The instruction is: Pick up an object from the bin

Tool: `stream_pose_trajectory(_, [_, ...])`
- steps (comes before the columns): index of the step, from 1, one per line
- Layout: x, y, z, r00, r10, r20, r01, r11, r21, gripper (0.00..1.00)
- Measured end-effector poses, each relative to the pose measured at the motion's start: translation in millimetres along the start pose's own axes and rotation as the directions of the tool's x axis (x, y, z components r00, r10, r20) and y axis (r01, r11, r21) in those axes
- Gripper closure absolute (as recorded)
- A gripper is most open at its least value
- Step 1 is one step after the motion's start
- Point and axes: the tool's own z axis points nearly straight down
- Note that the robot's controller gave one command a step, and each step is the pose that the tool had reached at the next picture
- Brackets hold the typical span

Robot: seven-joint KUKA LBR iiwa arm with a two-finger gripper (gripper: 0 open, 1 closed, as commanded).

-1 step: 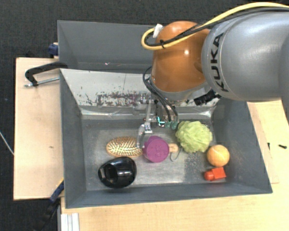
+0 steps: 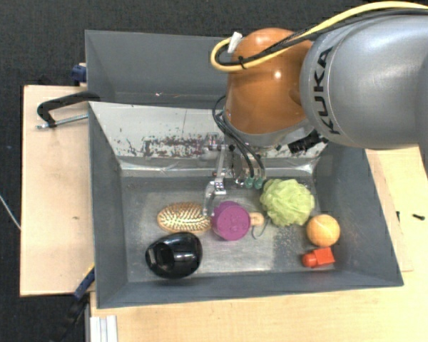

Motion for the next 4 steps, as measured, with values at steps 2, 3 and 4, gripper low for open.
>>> stream_pose_trajectory(2, [4.8,24.9,52.0,0.925,-0.380,-0.002,0.380,0.925,0.000,0.00])
stream_pose_trajectory(3, [1.0,17.5,53.3,0.980,-0.200,-0.001,0.200,0.980,0.000,0.00])
stream_pose_trajectory(4, [-2.5,18.8,87.7,0.988,-0.152,0.012,0.152,0.988,0.000,0.00])
